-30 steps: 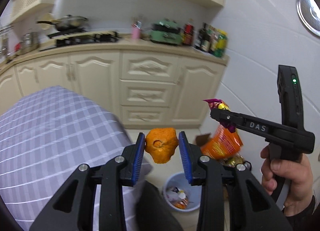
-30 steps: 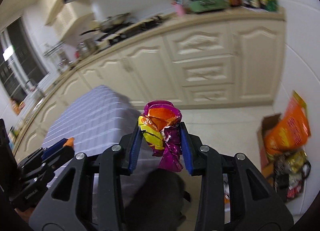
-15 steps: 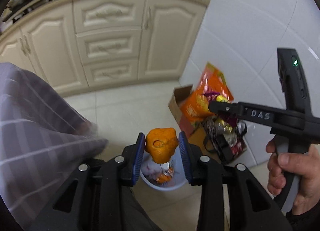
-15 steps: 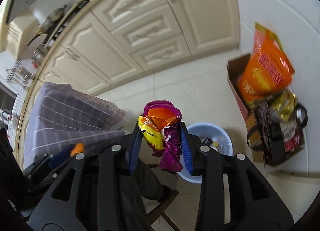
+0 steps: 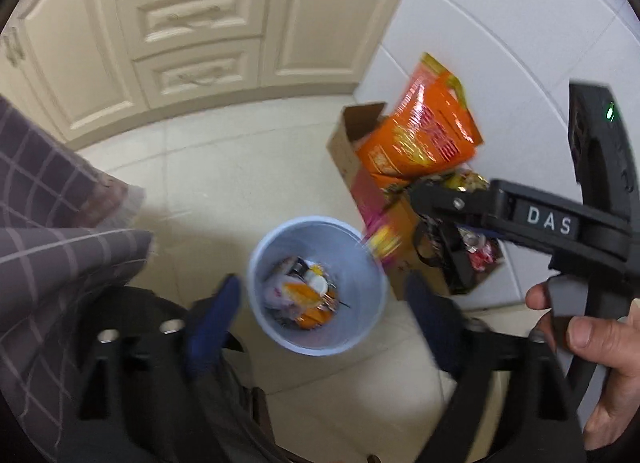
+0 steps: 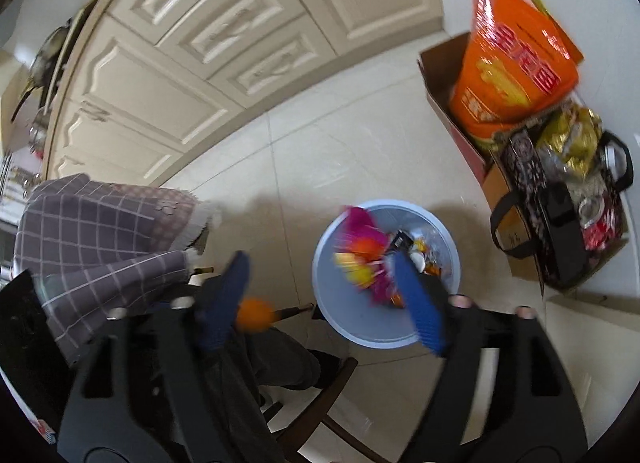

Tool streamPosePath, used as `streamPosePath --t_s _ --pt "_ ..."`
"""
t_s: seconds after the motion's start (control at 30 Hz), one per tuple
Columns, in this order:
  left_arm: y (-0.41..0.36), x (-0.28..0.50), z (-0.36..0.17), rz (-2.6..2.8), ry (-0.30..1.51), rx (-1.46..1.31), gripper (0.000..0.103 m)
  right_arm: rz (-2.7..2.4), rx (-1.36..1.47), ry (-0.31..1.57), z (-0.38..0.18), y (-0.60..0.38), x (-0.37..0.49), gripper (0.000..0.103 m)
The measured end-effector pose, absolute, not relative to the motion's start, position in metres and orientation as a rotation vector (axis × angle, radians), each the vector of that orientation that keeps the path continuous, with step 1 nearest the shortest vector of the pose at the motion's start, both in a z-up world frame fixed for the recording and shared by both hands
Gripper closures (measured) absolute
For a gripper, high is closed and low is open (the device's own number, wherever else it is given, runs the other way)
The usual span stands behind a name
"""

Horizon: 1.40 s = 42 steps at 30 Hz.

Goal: Collect trash

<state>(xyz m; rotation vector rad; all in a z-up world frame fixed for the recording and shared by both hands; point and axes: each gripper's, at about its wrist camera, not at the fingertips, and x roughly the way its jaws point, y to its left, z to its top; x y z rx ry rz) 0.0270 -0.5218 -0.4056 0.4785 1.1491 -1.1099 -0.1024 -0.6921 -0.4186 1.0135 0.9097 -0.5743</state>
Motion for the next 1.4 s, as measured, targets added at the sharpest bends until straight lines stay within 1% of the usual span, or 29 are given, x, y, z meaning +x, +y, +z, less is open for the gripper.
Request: streamPosePath --t_s 0.1,0.4,0.67,0.8,0.97,1.13,1.33,1.4 --pt "-0.512 0.032 -0.394 -1.088 1.129 0.462 0.012 -0.602 1.020 0.897 -0.418 -0.691 -0.108 0.006" --pt "-0.490 0.033 -0.341 -1.059 1.002 0.413 0.010 -0.608 0.994 0.885 -0.402 -0.681 -0.107 0.006" --pt "-0.466 0.030 -0.284 -1.040 0.865 0.384 0.009 -0.626 0.938 0.841 -0.363 -0.670 -0.099 0.006" --pt "-0.441 0.034 -0.250 -1.006 0.787 0.347 0.009 -0.601 0.890 0.785 -0.325 -0.660 -0.089 0.006" --pt "-0.390 0.049 -0.200 -0.928 0.684 0.275 0.009 -0.512 0.784 0.715 -0.265 -0.628 -0.061 0.006" --pt "-0.329 0.071 -0.162 -0.786 0.598 0.220 0.008 -0.393 0.670 0.661 -0.207 -0.580 -0.022 0.006" --pt "-0.257 0.097 -0.125 -0.601 0.528 0.193 0.007 -0.252 0.541 0.617 -0.156 -0.512 0.026 0.006" --pt "-0.235 0.104 -0.114 -0.549 0.510 0.180 0.005 -0.205 0.505 0.598 -0.140 -0.488 0.041 0.006"
